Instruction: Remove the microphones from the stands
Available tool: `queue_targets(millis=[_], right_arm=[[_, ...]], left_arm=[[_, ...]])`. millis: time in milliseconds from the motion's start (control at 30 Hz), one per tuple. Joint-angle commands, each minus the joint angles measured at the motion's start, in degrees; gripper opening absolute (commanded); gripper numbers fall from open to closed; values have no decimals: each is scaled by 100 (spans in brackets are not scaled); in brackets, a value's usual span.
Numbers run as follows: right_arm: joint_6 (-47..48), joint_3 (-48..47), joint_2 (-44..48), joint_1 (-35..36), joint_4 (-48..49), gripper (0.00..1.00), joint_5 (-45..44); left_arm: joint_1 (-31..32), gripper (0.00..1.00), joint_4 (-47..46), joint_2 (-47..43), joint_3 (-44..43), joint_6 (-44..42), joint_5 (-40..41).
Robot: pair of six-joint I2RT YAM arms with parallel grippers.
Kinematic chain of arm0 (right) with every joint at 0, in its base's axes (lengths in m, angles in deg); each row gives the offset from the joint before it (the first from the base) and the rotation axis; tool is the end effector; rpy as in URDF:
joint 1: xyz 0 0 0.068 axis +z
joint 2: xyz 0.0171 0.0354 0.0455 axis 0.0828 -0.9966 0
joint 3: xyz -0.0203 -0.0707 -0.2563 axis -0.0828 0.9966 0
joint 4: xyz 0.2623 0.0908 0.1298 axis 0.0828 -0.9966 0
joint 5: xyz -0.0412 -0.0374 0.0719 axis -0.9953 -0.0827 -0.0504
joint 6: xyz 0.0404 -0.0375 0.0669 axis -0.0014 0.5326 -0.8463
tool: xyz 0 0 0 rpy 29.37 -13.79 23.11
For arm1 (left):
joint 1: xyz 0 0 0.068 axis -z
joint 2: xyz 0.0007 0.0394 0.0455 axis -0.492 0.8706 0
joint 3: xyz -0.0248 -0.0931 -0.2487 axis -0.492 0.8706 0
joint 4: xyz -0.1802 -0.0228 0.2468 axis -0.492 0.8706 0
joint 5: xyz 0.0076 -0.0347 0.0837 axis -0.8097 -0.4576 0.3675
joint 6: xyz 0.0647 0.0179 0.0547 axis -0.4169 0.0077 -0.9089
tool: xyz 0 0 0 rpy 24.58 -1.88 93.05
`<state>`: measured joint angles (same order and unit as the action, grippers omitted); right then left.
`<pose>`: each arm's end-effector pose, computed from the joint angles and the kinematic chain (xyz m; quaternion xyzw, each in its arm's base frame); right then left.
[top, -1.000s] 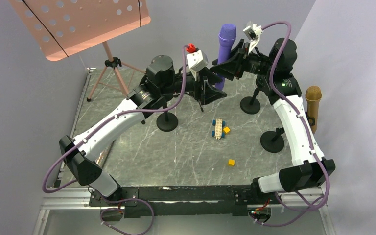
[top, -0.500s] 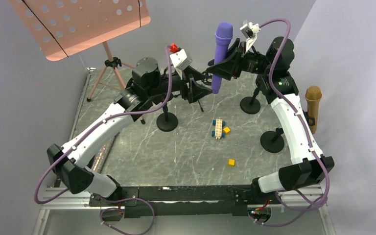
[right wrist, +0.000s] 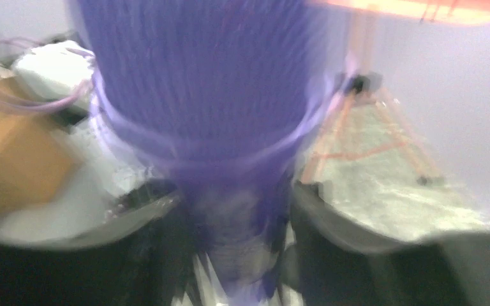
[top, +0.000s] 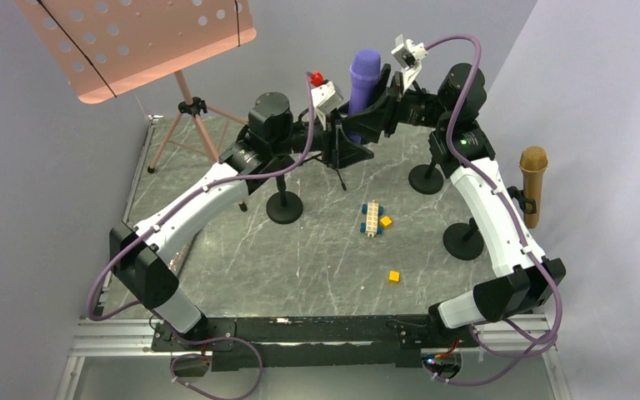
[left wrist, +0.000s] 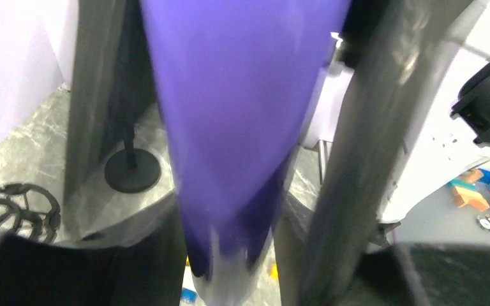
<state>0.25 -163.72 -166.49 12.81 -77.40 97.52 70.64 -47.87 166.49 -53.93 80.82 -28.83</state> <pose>0.3257 0.1762 0.5088 -0.4067 0.5374 0.5352 0.5092 0.3066 -0.3349 0.4402 0.3967 0.5639 -0.5311 0.4925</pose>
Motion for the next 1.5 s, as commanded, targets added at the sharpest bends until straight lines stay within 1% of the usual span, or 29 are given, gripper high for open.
queue_targets(millis=[0, 100, 233, 300, 367, 433, 467, 500, 533, 567, 600, 633, 667, 700, 733, 800, 967, 1100, 1133, 1267, 1300, 1333, 1367, 1400, 1433, 1467], right_arm=[[251, -263, -61, 24, -19, 77, -740], [125, -459, -142, -26, 31, 99, -880], [110, -885, -345, -71, -14, 99, -903], [365, -1031, -434, -57, -248, 90, -893], [444, -968, -474, -51, -401, 81, -963], [540, -869, -453, -49, -483, 68, -937], [565, -823, -437, -55, -476, 59, -862], [570, -803, -428, -53, -447, 47, -800], [584, -800, -410, -51, -445, 31, -763], [587, -793, -391, -51, -427, 18, -747], [606, -796, -379, -51, -423, 4, -747], [619, -799, -366, -52, -429, 0, -754], [614, -800, -358, -51, -423, 0, -742], [614, -807, -357, -51, -422, 0, -718], [615, -801, -355, -52, -407, 0, -677], [583, -762, -333, -56, -339, 0, -591], [520, -640, -303, -51, -287, 0, -468], [573, -592, -290, 3, -355, 0, -459], [619, -561, -277, 37, -390, 0, -455], [636, -428, -234, 141, -412, 0, -500], [655, -410, -225, 176, -460, 10, -468], [642, -401, -232, 193, -473, 21, -425], [610, -384, -240, 195, -440, 52, -293], [586, -372, -231, 196, -404, 73, -225], [598, -366, -200, 195, -403, 95, -241], [607, -358, -155, 191, -420, 99, -288]], left_arm=[[-89, 0, -407, -504, 176, -26, -159], [-247, 0, -302, -685, 387, -37, -232], [-371, 0, -234, -842, 607, -83, -312], [-381, 0, -258, -874, 648, -94, -368], [-381, 0, -312, -892, 666, -105, -393], [-387, 0, -344, -918, 696, -105, -361], [-392, 0, -352, -940, 717, -92, -352], [-406, 0, -369, -955, 735, -73, -367], [-422, 0, -367, -956, 734, -66, -396], [-427, 5, -328, -957, 712, -87, -398], [-440, 20, -276, -957, 672, -103, -356], [-446, 40, -254, -957, 643, -82, -302], [-451, 52, -264, -957, 604, -40, -275], [-463, 59, -265, -934, 538, -2, -291], [-467, 63, -242, -900, 454, 22, -330], [-483, 66, -251, -825, 293, 73, -455], [-493, 66, -427, -730, 177, 240, -639], [-493, 64, -458, -705, 190, 254, -551], [-494, 62, -474, -693, 174, 248, -557], [-499, 35, -417, -669, 92, 62, -602], [-522, 23, -395, -689, 89, -11, -597], [-535, 17, -356, -708, 89, -51, -585], [-579, 8, -281, -748, 93, -110, -554], [-620, 1, -212, -812, 120, -155, -514], [-708, 0, -150, -891, 168, -200, -483], [-819, 0, -74, -995, 228, -247, -480]])
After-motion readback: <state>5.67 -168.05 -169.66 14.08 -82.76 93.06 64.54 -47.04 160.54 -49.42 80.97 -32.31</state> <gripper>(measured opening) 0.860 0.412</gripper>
